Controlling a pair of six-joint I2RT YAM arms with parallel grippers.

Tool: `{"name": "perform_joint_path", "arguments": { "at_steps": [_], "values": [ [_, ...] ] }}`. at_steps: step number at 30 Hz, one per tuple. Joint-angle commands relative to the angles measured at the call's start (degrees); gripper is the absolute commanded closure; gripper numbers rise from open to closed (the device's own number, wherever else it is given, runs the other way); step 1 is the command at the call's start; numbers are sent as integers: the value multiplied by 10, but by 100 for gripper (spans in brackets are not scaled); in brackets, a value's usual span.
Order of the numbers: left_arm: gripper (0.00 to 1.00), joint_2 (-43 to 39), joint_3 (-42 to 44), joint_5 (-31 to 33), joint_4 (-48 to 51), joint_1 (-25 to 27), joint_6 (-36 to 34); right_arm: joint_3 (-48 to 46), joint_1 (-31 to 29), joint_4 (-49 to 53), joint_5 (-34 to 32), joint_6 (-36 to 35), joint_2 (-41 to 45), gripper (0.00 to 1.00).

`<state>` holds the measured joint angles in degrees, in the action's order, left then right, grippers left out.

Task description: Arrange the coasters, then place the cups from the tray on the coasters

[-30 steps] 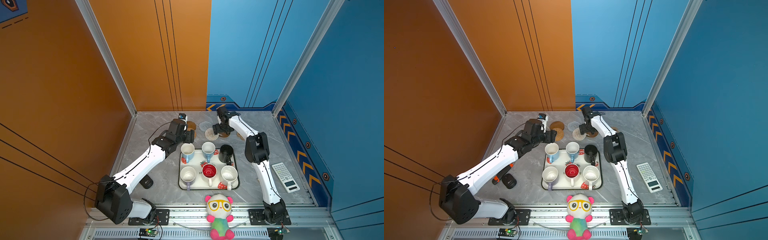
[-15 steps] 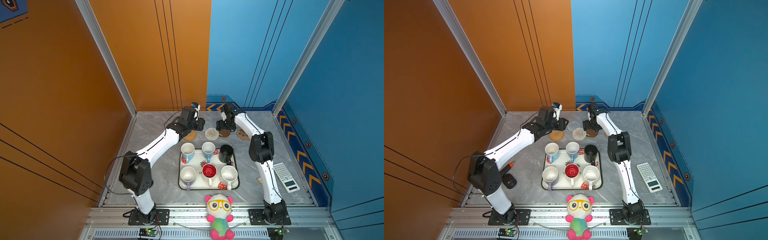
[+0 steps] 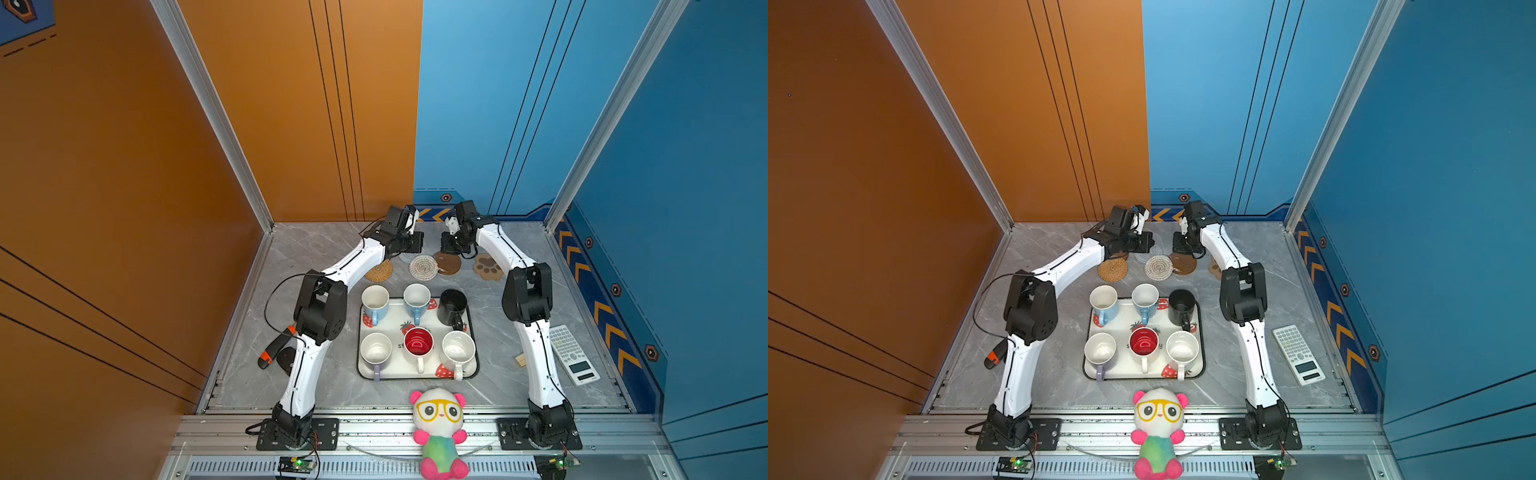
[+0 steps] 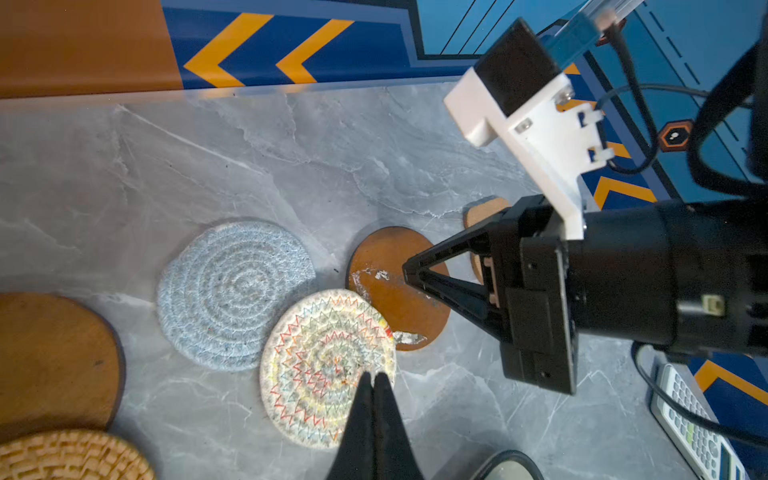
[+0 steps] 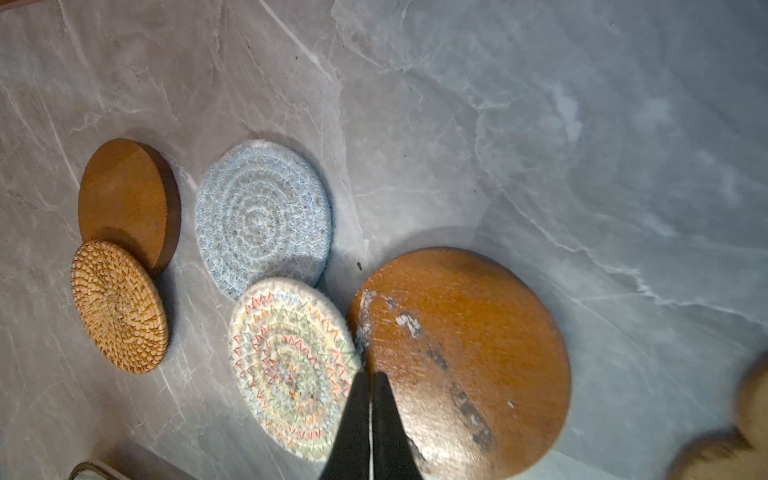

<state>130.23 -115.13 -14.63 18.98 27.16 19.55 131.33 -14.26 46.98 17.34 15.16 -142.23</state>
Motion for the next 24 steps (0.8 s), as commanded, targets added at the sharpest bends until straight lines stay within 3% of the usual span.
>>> {"name": "perform_joint_path", "arguments": {
  "at_steps": [1,11,24],
  "values": [
    [100,40,-57,-22,8,-19,15,20,4,-11,22,26,-28,100],
    [100,212,-251,-72,12,-42,79,22,-1,-19,38,44,-45,100],
    [100,254,-237,-73,34,-48,92,30,-13,-29,59,58,-50,100]
  ]
}}
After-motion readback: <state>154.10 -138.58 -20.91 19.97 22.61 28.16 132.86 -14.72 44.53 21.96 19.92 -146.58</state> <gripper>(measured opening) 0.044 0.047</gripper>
